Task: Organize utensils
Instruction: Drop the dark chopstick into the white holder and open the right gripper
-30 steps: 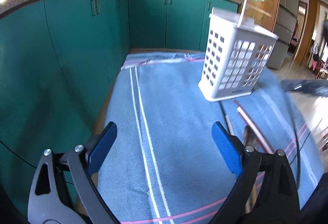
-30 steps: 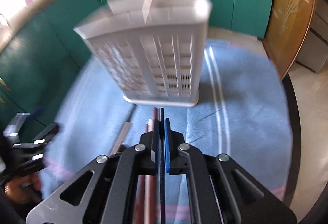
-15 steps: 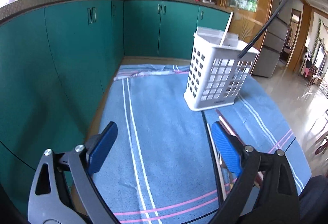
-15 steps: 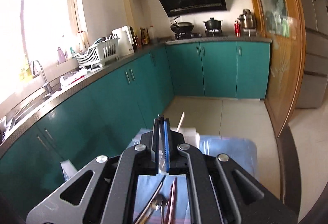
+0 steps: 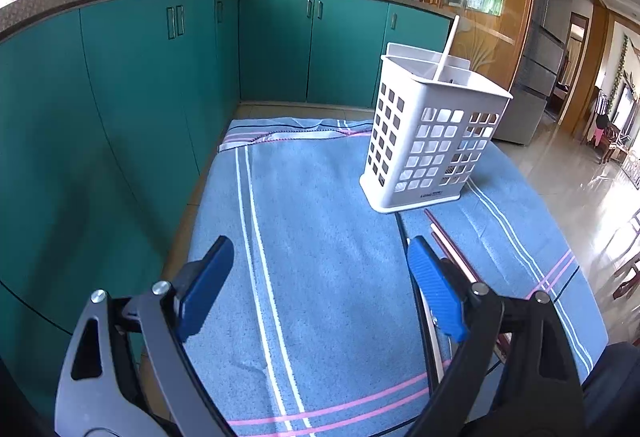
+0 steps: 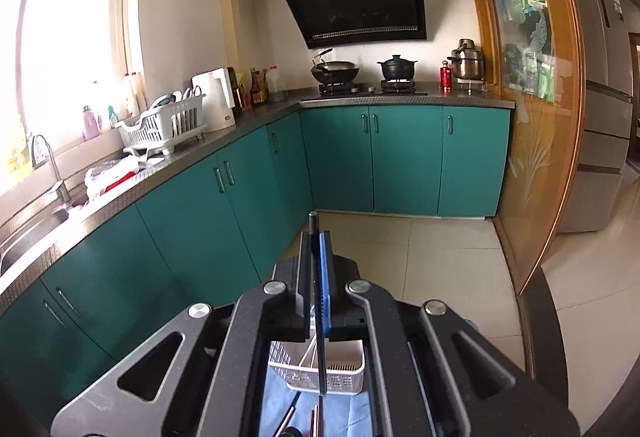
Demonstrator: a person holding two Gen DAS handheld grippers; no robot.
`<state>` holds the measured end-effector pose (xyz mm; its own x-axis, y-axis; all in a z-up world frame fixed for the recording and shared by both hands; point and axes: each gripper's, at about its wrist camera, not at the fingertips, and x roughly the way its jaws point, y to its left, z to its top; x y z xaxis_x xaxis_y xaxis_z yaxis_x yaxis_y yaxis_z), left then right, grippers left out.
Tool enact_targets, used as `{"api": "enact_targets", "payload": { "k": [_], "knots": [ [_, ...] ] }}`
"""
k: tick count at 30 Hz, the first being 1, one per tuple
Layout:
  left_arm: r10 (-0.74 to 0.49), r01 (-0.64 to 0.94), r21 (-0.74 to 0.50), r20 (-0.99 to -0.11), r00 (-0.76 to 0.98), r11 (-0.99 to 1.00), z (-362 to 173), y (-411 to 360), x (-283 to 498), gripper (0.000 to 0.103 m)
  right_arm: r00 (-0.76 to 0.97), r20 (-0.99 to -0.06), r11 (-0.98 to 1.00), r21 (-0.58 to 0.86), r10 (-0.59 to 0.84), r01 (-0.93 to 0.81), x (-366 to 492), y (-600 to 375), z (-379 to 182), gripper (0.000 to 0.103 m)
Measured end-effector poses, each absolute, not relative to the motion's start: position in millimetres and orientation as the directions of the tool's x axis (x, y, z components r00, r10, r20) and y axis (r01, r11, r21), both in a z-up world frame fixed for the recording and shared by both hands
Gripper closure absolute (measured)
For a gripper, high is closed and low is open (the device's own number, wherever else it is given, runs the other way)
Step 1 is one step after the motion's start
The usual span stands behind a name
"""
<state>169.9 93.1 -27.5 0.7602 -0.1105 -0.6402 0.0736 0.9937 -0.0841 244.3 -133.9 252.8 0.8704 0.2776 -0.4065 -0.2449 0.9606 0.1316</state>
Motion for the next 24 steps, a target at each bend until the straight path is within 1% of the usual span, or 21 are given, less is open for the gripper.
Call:
{"api": "enact_targets", "payload": {
  "k": [3,6,9,11,14,16,17,18,19,21,23,24],
  "knots": [
    [-0.11,0.076,-0.08,-0.646,0.756,0.994,-28.7,91.9,171.2,0.015,0.868,-0.415,0.962,0.143,0.271,-0.232,255.3,-135.8,246.7,0.099],
    [-0.112,0.079,-0.08,-0.65,0.751,0.994,-29.6,90.5,172.8,0.015,0.852,-0.453,0.965,0.158,0.261,-0.211,274.0,-135.7,222.7,0.099],
    [-0.117,0.084,-0.082,-0.659,0.743,0.993,-31.5,89.1,175.9,0.015,0.81,-0.526,0.965,0.176,0.26,-0.196,294.6,-135.2,177.4,0.099],
    [-0.118,0.086,-0.081,-0.671,0.733,0.993,-35.0,87.5,178.8,0.018,0.796,-0.548,0.965,0.185,0.258,-0.185,299.1,-136.5,154.2,0.099],
    [-0.115,0.087,-0.076,-0.679,0.725,0.993,-37.4,85.6,181.2,0.018,0.784,-0.54,0.947,0.257,0.307,-0.193,285.6,-148.0,129.6,0.098],
    [-0.118,0.093,-0.073,-0.68,0.723,0.993,-38.5,83.6,181.3,0.018,0.796,-0.501,0.93,0.303,0.34,-0.208,258.8,-161.9,115.9,0.072],
    [-0.119,0.096,-0.072,-0.683,0.721,0.993,-39.7,82.9,181.8,0.018,0.817,-0.471,0.928,0.314,0.334,-0.199,241.4,-169.5,108.7,0.039],
    [-0.118,0.098,-0.069,-0.688,0.716,0.993,-42.0,81.4,182.7,0.018,0.844,-0.431,0.926,0.327,0.321,-0.186,220.9,-178.4,98.9,0.021],
    [-0.115,0.099,-0.064,-0.695,0.71,0.993,-45.0,79.7,184.0,0.018,0.854,-0.413,0.926,0.331,0.316,-0.183,206.9,-183.3,90.8,0.019],
    [-0.106,0.099,-0.051,-0.709,0.697,0.994,-50.1,76.1,187.2,0.019,0.855,-0.409,0.925,0.333,0.318,-0.185,182.2,-191.8,70.0,0.019],
    [-0.103,0.113,-0.035,-0.723,0.684,0.993,-55.9,68.8,191.0,0.028,0.849,-0.42,0.92,0.35,0.321,-0.175,160.6,-201.3,40.6,0.019],
    [-0.106,0.13,-0.024,-0.731,0.674,0.991,-59.1,62.1,194.7,0.03,0.845,-0.429,0.918,0.36,0.321,-0.167,149.6,-206.7,21.8,0.019]
  ]
}}
